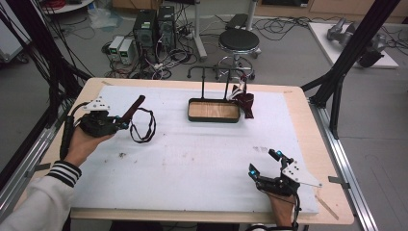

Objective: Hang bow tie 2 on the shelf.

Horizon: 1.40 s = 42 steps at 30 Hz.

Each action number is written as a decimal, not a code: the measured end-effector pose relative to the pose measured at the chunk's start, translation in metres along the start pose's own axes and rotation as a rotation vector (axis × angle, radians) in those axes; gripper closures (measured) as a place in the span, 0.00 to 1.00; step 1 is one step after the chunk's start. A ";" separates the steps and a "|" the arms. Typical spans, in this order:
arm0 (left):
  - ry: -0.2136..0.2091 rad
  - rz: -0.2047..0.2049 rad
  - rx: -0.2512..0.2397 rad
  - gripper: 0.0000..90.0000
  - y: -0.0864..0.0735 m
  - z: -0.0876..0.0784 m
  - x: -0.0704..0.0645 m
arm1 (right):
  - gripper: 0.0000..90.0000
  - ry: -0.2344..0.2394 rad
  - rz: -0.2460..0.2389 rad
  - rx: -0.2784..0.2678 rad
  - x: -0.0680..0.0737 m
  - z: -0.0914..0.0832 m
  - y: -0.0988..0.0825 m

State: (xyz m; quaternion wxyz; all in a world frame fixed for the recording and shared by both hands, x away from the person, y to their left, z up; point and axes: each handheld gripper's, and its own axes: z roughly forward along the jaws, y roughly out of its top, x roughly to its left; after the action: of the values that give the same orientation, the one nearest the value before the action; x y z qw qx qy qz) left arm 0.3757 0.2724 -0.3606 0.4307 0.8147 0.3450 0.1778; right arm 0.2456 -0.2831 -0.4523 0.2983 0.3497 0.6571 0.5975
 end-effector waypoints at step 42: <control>-0.102 0.049 -0.117 0.86 0.082 0.063 -0.057 | 0.10 -0.002 -0.001 -0.001 0.000 0.000 0.000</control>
State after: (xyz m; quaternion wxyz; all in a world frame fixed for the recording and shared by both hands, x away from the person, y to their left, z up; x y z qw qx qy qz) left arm 0.4060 0.1632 -0.3282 0.4900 0.8044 0.2918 0.1665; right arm 0.2453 -0.2829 -0.4524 0.2994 0.3497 0.6567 0.5973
